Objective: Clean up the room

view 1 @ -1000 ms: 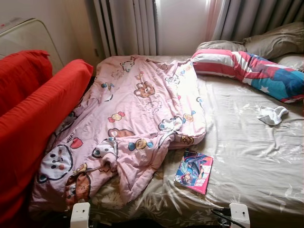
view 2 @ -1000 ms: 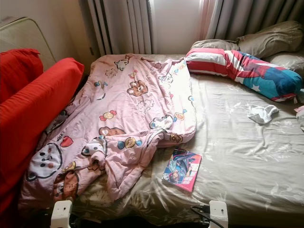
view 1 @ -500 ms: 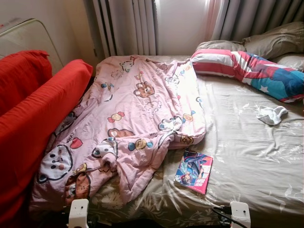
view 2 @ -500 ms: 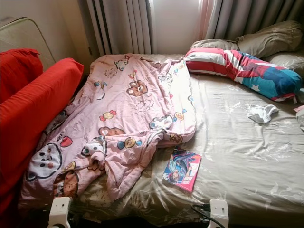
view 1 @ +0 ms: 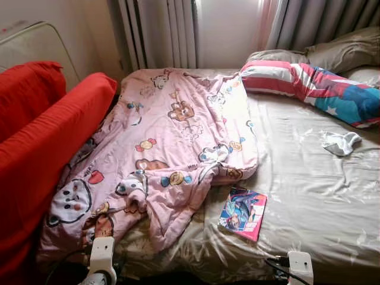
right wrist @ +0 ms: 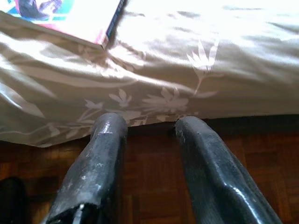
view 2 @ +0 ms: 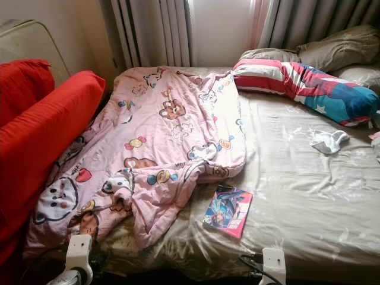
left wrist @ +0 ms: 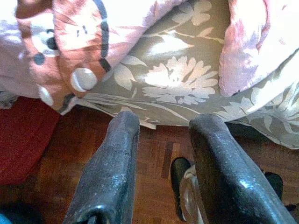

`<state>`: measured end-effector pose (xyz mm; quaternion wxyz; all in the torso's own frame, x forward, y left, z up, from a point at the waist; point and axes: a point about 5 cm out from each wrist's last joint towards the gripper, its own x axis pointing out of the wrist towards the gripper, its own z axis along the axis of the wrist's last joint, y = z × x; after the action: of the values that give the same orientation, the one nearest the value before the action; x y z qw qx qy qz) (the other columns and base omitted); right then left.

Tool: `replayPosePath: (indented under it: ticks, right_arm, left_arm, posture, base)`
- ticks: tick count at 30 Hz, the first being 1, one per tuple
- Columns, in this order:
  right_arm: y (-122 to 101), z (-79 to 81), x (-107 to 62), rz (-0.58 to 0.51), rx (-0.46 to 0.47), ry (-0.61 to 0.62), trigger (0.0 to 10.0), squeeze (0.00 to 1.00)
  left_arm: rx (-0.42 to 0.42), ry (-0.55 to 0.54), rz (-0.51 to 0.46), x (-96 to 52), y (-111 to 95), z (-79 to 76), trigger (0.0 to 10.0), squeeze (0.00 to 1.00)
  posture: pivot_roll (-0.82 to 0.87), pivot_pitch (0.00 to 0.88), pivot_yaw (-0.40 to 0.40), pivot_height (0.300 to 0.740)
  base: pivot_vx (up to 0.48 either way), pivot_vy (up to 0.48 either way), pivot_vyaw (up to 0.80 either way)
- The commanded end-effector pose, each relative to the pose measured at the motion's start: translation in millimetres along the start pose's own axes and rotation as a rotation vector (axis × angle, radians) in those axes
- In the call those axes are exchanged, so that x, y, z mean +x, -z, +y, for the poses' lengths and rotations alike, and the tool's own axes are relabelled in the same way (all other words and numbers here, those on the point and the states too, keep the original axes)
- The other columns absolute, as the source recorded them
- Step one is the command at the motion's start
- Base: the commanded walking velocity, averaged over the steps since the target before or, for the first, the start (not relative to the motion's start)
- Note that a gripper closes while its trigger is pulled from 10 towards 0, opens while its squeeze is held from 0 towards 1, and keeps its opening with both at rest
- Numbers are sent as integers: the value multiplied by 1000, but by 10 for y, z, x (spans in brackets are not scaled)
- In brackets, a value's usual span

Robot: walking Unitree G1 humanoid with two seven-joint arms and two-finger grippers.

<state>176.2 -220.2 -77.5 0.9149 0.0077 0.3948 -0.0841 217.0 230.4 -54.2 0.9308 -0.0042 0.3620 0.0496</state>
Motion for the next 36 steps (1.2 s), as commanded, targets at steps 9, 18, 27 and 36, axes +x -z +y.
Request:
replayPosePath:
  ticks: [9,18,27,36]
  right_arm:
    - [14,26,-7,-9,12,0,10000,0]
    - [9,23,-9,-18,16,-6,10000,0]
    - [2,23,-10,-27,17,-8,10000,0]
    - [-3,26,-14,-43,23,-12,10000,0]
  left_arm:
    - [7,6,-14,6,-24,-14,10000,0]
    - [-12,6,-54,9,-82,4,10000,0]
    - [-14,12,-83,35,-179,-25,10000,0]
    - [-9,35,-108,62,-253,-132,10000,0]
  posture:
    - [13,0,26,640]
    - [23,0,19,640]
    - [14,0,19,640]
    - [6,0,20,640]
  base:
    - [0,0,0]
    - [0,0,0]
    - [0,0,0]
    - [0,0,0]
